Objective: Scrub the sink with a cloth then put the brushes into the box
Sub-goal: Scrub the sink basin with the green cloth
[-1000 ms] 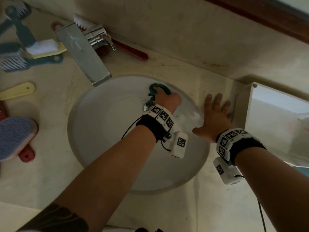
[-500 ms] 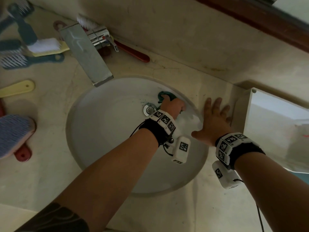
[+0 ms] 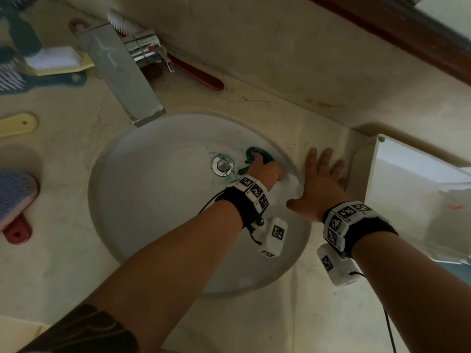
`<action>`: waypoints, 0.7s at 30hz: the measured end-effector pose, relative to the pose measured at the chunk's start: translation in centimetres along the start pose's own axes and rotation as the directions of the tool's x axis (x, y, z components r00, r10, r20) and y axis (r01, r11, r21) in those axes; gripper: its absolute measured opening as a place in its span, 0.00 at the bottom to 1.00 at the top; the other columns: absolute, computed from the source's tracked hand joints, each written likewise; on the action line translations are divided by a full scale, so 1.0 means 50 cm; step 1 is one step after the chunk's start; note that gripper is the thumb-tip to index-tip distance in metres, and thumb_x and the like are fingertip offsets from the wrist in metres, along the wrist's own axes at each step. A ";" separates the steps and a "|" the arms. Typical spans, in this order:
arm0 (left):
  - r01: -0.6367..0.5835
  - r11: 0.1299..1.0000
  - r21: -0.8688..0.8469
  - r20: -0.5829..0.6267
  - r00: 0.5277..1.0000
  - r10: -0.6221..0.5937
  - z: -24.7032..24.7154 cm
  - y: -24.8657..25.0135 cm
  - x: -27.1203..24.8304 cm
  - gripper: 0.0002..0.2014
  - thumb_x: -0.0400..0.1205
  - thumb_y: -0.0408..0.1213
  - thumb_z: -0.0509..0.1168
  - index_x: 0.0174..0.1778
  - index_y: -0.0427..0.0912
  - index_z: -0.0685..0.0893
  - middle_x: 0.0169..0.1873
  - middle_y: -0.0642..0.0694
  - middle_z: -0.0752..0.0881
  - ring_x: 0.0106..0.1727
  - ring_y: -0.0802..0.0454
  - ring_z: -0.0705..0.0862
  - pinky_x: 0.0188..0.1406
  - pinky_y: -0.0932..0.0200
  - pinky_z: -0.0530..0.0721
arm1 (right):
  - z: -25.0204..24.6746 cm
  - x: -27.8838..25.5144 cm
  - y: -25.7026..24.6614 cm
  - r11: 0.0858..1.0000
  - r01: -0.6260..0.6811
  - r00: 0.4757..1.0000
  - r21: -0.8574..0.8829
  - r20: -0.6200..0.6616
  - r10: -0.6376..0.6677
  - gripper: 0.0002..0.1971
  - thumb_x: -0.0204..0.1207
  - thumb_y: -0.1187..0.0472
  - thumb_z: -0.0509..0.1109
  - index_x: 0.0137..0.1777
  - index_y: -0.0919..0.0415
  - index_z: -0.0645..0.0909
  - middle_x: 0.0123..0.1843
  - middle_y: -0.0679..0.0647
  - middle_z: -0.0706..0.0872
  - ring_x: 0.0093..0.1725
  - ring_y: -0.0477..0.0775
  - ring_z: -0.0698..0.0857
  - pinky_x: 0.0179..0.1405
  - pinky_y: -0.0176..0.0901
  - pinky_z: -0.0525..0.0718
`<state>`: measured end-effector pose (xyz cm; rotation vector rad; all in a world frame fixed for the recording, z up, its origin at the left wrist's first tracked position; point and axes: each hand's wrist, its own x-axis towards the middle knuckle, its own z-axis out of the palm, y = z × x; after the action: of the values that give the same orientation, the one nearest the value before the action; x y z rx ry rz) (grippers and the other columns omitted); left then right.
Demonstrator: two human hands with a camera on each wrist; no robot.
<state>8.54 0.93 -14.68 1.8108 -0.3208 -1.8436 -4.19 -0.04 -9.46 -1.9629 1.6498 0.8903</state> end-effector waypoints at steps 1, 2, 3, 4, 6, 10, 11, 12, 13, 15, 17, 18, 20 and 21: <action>-0.002 1.000 -0.002 0.011 1.000 0.002 -0.003 -0.008 0.002 0.39 0.82 0.27 0.62 0.84 0.34 0.46 0.79 0.37 0.64 0.75 0.40 0.69 0.63 0.58 0.73 | 0.001 0.000 0.000 1.000 -0.001 1.000 -0.002 0.002 0.001 0.67 0.66 0.44 0.78 0.82 0.55 0.23 0.82 0.61 0.22 0.81 0.76 0.31 0.80 0.73 0.50; 0.006 1.000 -0.026 0.022 1.000 -0.006 -0.005 -0.016 -0.001 0.38 0.81 0.27 0.62 0.84 0.35 0.49 0.78 0.35 0.66 0.75 0.38 0.71 0.65 0.55 0.74 | 0.001 -0.001 0.001 1.000 -0.001 1.000 -0.006 0.008 0.001 0.67 0.66 0.43 0.78 0.82 0.55 0.23 0.82 0.61 0.22 0.81 0.76 0.31 0.80 0.73 0.50; 0.015 0.999 -0.049 0.030 0.999 -0.013 -0.004 -0.021 -0.009 0.37 0.80 0.26 0.63 0.84 0.37 0.52 0.78 0.34 0.67 0.75 0.36 0.71 0.69 0.49 0.75 | 0.002 -0.003 0.002 1.000 -0.001 1.000 -0.010 0.015 0.001 0.67 0.66 0.43 0.78 0.82 0.55 0.23 0.82 0.62 0.22 0.81 0.76 0.31 0.80 0.73 0.50; 0.013 0.999 -0.053 0.040 0.999 -0.011 0.002 -0.024 -0.014 0.38 0.79 0.26 0.63 0.84 0.37 0.53 0.78 0.32 0.66 0.75 0.34 0.71 0.71 0.44 0.75 | 0.002 -0.004 0.002 1.000 0.001 1.000 -0.013 0.020 -0.001 0.67 0.67 0.43 0.78 0.82 0.55 0.23 0.82 0.62 0.22 0.81 0.76 0.31 0.80 0.73 0.50; 0.047 0.999 -0.005 0.078 0.996 -0.047 0.023 -0.022 -0.024 0.41 0.80 0.25 0.62 0.85 0.39 0.47 0.78 0.30 0.65 0.74 0.33 0.71 0.70 0.44 0.76 | 0.001 -0.005 0.003 1.000 0.005 1.000 -0.014 0.026 -0.004 0.66 0.67 0.43 0.77 0.82 0.56 0.23 0.82 0.62 0.22 0.81 0.76 0.31 0.80 0.73 0.50; 0.087 0.993 0.077 0.079 0.992 -0.093 0.043 -0.011 -0.005 0.42 0.84 0.26 0.61 0.84 0.40 0.38 0.80 0.28 0.60 0.77 0.33 0.67 0.71 0.49 0.73 | 0.000 -0.002 -0.003 1.000 0.007 1.000 -0.024 0.019 -0.007 0.67 0.67 0.43 0.78 0.82 0.57 0.23 0.82 0.63 0.23 0.81 0.77 0.32 0.80 0.73 0.52; 0.116 0.987 0.108 0.091 0.988 -0.126 0.037 -0.006 -0.002 0.41 0.84 0.26 0.60 0.84 0.41 0.37 0.80 0.28 0.58 0.78 0.33 0.66 0.73 0.46 0.71 | 0.000 -0.001 -0.003 1.000 0.005 1.000 -0.028 0.017 -0.004 0.67 0.67 0.43 0.78 0.82 0.57 0.23 0.82 0.63 0.23 0.81 0.77 0.32 0.79 0.73 0.52; 0.144 0.981 0.128 0.083 0.984 -0.156 0.033 -0.005 0.010 0.41 0.85 0.26 0.59 0.84 0.40 0.36 0.81 0.28 0.57 0.78 0.32 0.65 0.74 0.45 0.69 | 0.001 -0.001 -0.004 1.000 0.001 1.000 -0.030 0.014 -0.001 0.67 0.67 0.44 0.78 0.82 0.57 0.23 0.82 0.63 0.23 0.81 0.77 0.32 0.79 0.73 0.53; 0.158 0.978 0.136 0.056 0.984 -0.166 0.028 -0.005 0.008 0.40 0.86 0.27 0.58 0.84 0.39 0.35 0.81 0.29 0.57 0.78 0.33 0.64 0.74 0.45 0.68 | 0.001 -0.001 -0.004 1.000 -0.001 1.000 -0.031 0.012 0.001 0.67 0.67 0.44 0.78 0.82 0.57 0.23 0.83 0.64 0.23 0.81 0.77 0.32 0.79 0.73 0.53; 0.141 0.975 0.172 0.044 0.988 -0.151 0.024 -0.012 0.003 0.39 0.86 0.28 0.58 0.84 0.38 0.36 0.81 0.29 0.57 0.79 0.33 0.64 0.73 0.46 0.67 | 0.002 -0.002 -0.005 0.999 0.000 1.000 -0.039 0.008 0.001 0.67 0.67 0.44 0.78 0.82 0.58 0.23 0.83 0.64 0.24 0.82 0.77 0.33 0.80 0.74 0.54; 0.123 0.974 0.191 0.081 0.987 -0.141 0.038 -0.016 -0.003 0.39 0.85 0.27 0.58 0.84 0.41 0.37 0.81 0.28 0.56 0.78 0.31 0.65 0.75 0.43 0.69 | 0.004 -0.002 -0.006 0.999 -0.002 1.000 -0.041 0.004 0.002 0.66 0.67 0.41 0.77 0.82 0.58 0.24 0.83 0.65 0.25 0.82 0.78 0.34 0.79 0.74 0.54; 0.097 0.977 0.188 0.127 0.984 -0.122 0.048 -0.027 -0.003 0.39 0.85 0.26 0.58 0.84 0.42 0.39 0.81 0.28 0.57 0.77 0.31 0.66 0.74 0.42 0.71 | 0.004 -0.002 -0.005 0.999 -0.004 1.000 -0.039 -0.002 0.003 0.65 0.68 0.39 0.75 0.82 0.58 0.24 0.83 0.65 0.26 0.82 0.78 0.34 0.79 0.74 0.54; 0.044 0.983 0.179 0.145 0.987 -0.071 0.064 -0.047 -0.009 0.40 0.83 0.25 0.58 0.85 0.42 0.41 0.79 0.27 0.62 0.74 0.33 0.71 0.70 0.46 0.75 | 0.004 -0.002 -0.005 0.999 -0.003 1.000 -0.036 -0.017 0.003 0.64 0.69 0.35 0.72 0.82 0.58 0.24 0.83 0.66 0.26 0.82 0.79 0.34 0.79 0.74 0.54; 0.014 0.984 0.179 0.139 0.990 -0.039 0.067 -0.055 -0.014 0.40 0.83 0.25 0.59 0.85 0.42 0.42 0.78 0.27 0.64 0.73 0.34 0.72 0.67 0.49 0.77 | 0.004 -0.002 -0.005 0.999 -0.002 1.000 -0.032 -0.022 0.001 0.63 0.69 0.35 0.71 0.82 0.59 0.24 0.83 0.66 0.26 0.81 0.79 0.34 0.79 0.75 0.54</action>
<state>4.70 2.91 -15.26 1.8095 -0.5312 -2.0239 -4.00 0.22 -9.57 -1.9998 1.6595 0.9036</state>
